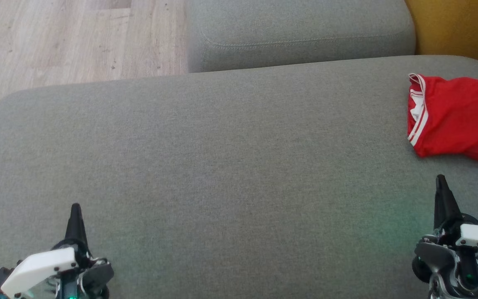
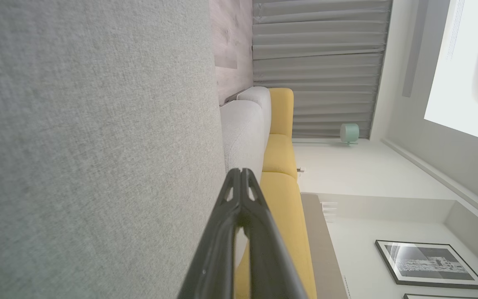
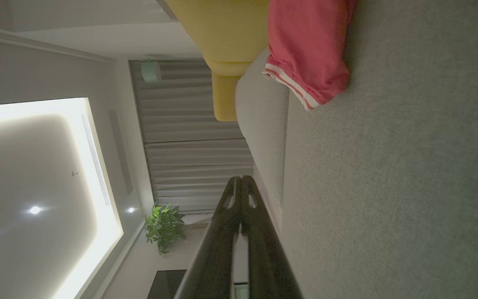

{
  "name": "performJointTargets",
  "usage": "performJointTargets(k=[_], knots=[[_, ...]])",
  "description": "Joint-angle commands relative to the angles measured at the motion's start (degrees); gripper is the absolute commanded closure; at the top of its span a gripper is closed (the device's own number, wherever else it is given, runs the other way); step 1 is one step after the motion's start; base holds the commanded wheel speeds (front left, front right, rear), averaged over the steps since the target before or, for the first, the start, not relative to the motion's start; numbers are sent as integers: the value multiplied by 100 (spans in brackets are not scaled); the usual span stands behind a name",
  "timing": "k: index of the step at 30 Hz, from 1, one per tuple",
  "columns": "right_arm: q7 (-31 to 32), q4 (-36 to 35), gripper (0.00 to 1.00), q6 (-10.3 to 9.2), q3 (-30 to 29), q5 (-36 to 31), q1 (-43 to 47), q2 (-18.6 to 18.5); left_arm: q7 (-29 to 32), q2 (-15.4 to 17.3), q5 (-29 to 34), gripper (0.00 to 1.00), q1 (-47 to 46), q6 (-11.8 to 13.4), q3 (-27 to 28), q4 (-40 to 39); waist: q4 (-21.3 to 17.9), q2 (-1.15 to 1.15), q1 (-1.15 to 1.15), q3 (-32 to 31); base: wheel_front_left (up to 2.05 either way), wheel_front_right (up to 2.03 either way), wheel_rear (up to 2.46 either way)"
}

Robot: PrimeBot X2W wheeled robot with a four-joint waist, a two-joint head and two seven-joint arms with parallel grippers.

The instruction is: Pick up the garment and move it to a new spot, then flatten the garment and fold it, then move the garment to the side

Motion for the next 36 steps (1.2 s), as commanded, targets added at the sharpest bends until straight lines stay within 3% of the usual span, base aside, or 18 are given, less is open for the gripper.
performJointTargets(k=[1, 36], knots=[[36, -215, 100, -4, 115, 17, -286, -63, 19, 26, -30, 100, -285, -41, 224, -208, 0, 0, 0, 0, 0, 0, 0], [50, -214, 100, -4, 99, 4, -288, -52, 19, 26, -30, 100, -284, -41, 223, -208, 0, 0, 0, 0, 0, 0, 0]])
